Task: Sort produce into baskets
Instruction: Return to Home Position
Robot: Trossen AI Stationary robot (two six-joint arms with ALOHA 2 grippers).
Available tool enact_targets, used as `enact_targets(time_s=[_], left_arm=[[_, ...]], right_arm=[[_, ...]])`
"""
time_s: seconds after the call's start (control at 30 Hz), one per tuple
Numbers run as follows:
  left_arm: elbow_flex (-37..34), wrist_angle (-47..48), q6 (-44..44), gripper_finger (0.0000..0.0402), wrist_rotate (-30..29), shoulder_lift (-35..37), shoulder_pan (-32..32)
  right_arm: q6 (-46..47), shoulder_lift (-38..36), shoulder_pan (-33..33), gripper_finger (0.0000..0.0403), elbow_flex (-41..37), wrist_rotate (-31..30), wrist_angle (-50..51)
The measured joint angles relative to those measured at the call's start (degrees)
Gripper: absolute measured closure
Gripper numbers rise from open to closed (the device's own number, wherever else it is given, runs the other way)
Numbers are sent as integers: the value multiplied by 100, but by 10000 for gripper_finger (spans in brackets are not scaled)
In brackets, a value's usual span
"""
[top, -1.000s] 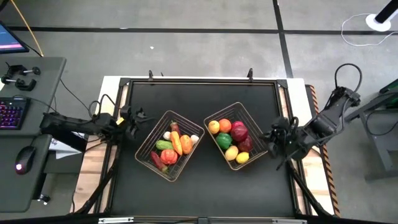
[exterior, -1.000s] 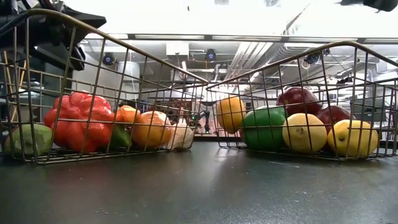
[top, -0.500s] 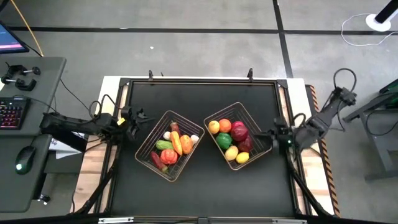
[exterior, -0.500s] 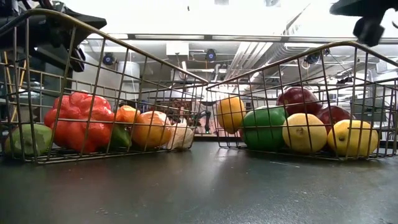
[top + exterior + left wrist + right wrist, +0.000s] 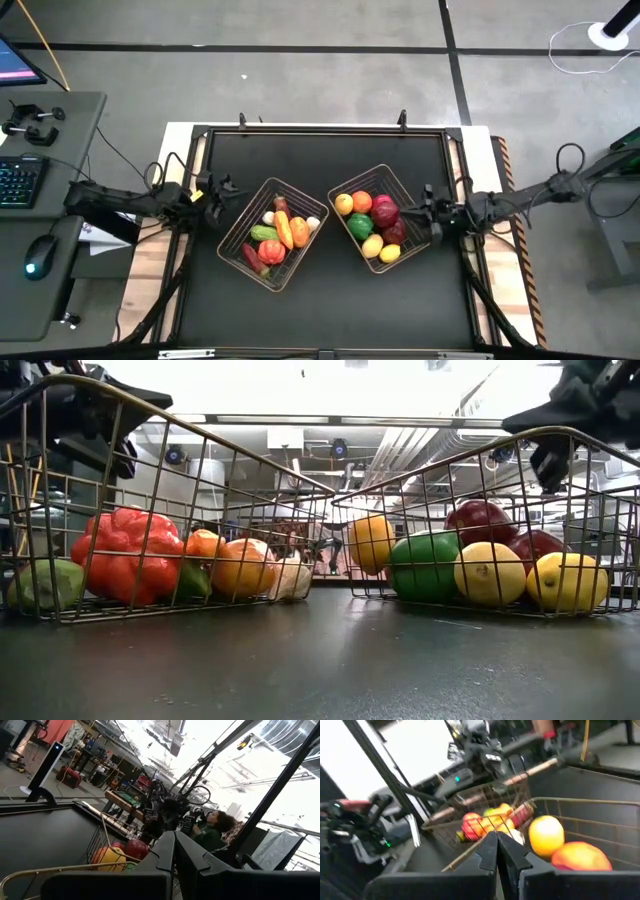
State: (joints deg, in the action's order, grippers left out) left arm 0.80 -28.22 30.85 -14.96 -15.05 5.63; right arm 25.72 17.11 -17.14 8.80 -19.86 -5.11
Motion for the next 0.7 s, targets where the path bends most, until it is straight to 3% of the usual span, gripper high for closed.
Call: enact_targets(time_s=[0.17, 0.3, 0.57, 0.7], left_arm=[[0, 254, 1, 401, -2, 154, 0], [0, 825, 4, 401, -6, 390, 0], [0, 2199, 4, 401, -2, 653, 0], [0, 2529, 2, 401, 36, 870, 0]], right_arm=[[-439, -35, 325, 403, -799, 251, -1630], [-823, -31, 834, 403, -808, 651, -1581], [-1415, -29, 1989, 403, -791, 2594, -1036], [-1255, -31, 2201, 403, -791, 2812, -918]])
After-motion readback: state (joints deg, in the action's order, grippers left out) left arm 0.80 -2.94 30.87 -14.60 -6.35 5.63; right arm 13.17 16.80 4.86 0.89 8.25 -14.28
